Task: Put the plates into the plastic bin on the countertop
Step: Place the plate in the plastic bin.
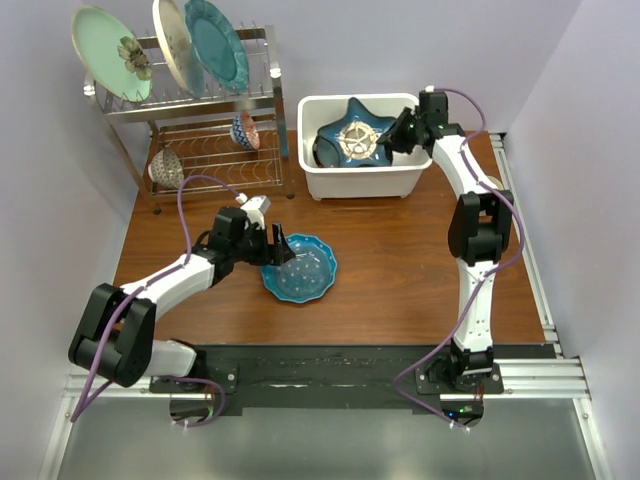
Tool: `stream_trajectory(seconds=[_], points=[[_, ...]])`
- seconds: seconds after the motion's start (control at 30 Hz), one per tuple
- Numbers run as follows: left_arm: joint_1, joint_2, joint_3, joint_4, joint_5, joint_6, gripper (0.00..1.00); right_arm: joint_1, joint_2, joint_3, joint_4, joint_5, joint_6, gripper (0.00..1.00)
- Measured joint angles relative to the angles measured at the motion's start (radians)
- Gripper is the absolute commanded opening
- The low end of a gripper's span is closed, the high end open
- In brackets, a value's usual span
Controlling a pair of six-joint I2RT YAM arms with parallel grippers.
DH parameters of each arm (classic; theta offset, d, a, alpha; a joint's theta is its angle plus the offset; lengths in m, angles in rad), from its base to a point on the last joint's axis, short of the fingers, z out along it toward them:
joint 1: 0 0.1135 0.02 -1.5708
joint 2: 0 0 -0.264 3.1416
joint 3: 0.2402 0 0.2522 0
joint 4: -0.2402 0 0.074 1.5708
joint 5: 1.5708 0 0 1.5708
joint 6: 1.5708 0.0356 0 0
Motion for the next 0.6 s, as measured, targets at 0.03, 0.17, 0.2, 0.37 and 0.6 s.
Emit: stream_trajectory(seconds=[0.03,0.17,0.2,0.37,0.6], points=[[0.0,0.0,0.0,0.0,-0.001,0.0,0.8,-0.003,0.0,-0.005,0.002,-0.003,0.002,0.32],[0.0,0.0,0.0,-0.003,-0.003,0.0,0.8,-0.011,0.0,-0.008,0.009,-0.024,-0.005,0.4],[0.0,0.0,0.0,-0.004,-0.003,0.0,0.8,-0.011,0.0,-0.008,0.01,-0.029,-0.005,0.41],[0.0,0.0,0.0,-0.006,-0.004,0.0,0.8,-0.011,0.0,-0.016,0.037,-0.046,-0.006,0.43],[0.0,0.0,0.0,-0.008,-0.004,0.0,0.8,-0.012,0.0,-0.04,0.044,-0.058,-0.006,0.44]])
